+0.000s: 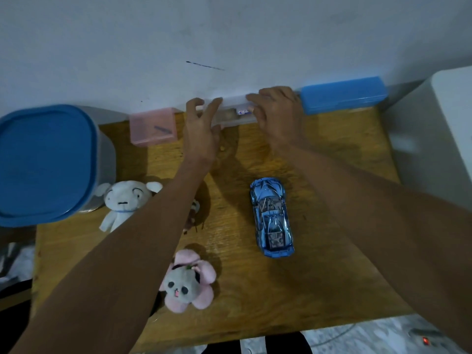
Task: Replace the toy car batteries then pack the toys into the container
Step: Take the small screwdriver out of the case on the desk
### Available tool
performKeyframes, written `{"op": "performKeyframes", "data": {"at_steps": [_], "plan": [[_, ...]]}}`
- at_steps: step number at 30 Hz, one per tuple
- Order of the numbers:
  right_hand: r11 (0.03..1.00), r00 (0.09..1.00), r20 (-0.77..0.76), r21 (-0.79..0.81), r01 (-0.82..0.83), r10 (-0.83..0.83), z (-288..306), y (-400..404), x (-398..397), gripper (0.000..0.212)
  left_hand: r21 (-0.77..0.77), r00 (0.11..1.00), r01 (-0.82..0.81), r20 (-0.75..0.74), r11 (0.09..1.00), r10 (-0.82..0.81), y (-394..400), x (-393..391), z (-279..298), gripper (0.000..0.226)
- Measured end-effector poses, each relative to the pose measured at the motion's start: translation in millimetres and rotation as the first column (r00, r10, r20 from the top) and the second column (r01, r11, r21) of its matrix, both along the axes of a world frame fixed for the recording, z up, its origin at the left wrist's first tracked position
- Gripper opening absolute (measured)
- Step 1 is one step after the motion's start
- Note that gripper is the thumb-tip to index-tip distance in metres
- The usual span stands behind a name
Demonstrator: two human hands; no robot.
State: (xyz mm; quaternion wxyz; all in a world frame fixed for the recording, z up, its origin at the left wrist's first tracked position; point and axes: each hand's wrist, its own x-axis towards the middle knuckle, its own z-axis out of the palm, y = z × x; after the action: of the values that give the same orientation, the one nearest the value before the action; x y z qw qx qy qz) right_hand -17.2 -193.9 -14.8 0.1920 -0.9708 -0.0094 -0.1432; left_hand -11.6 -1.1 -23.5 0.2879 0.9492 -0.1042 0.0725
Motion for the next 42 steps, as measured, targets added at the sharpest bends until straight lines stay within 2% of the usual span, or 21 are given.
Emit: {"op": "performKeyframes", "data": {"at_steps": [4, 7, 9, 13, 17, 23, 25, 29, 32, 35, 42], "plan": [[0.992, 0.991, 0.030, 0.003, 0.128, -0.128, 8.2, 3.3, 4.1, 0.032, -0.053, 0.998, -0.023, -0.061, 0.998, 0.020, 2.9, 0.9, 0.9, 0.076], [0.961, 0.959, 0.070, 0.030, 0.274, -0.275, 18.2, 7.6, 8.4, 0.034, -0.146, 0.995, -0.016, -0.103, 0.989, 0.001, 8.4, 3.7, -0.8, 0.086], [0.951, 0.950, 0.054, 0.056, 0.304, -0.307, 21.7, 9.9, 11.6, 0.033, -0.215, 0.991, 0.000, -0.130, 0.977, -0.029, 11.7, 4.1, -3.0, 0.088], [0.940, 0.953, 0.008, 0.167, 0.296, -0.302, 18.6, 8.8, 18.1, 0.026, -0.254, 0.986, 0.009, -0.158, 0.967, -0.051, 14.0, 5.0, -6.7, 0.087], [0.935, 0.956, 0.061, 0.237, 0.264, -0.285, 14.7, 9.2, 19.1, 0.024, -0.264, 0.988, 0.019, -0.140, 0.964, -0.058, 14.4, 7.3, -8.6, 0.095], [0.969, 0.988, 0.055, 0.211, 0.130, -0.144, 6.2, -1.9, 7.6, 0.027, -0.283, 0.991, 0.020, -0.121, 0.959, -0.056, 15.4, 7.9, -14.9, 0.102], [0.979, 0.996, 0.011, 0.185, 0.081, -0.084, 3.4, -2.1, 4.5, 0.032, -0.275, 0.991, 0.009, -0.128, 0.961, -0.046, 16.1, 10.0, -16.5, 0.106], [0.999, 0.998, -0.048, 0.039, -0.031, 0.033, -5.7, 0.4, 0.9, 0.028, -0.271, 0.990, -0.011, -0.138, 0.963, -0.028, 16.2, 11.8, -19.5, 0.108], [0.994, 0.991, -0.109, -0.065, -0.090, 0.083, -10.5, 1.9, 3.7, 0.037, -0.267, 0.992, -0.012, -0.128, 0.963, -0.023, 16.4, 11.7, -19.2, 0.106], [0.979, 0.984, -0.148, -0.164, -0.122, 0.098, -13.3, 3.2, 5.3, 0.043, -0.280, 0.993, -0.018, -0.120, 0.960, -0.017, 15.1, 11.0, -16.9, 0.103], [0.952, 0.984, -0.169, -0.288, -0.104, 0.056, -17.1, 11.5, -0.3, 0.044, -0.325, 0.994, -0.008, -0.109, 0.946, -0.029, 14.8, 11.6, -18.3, 0.101]]}}
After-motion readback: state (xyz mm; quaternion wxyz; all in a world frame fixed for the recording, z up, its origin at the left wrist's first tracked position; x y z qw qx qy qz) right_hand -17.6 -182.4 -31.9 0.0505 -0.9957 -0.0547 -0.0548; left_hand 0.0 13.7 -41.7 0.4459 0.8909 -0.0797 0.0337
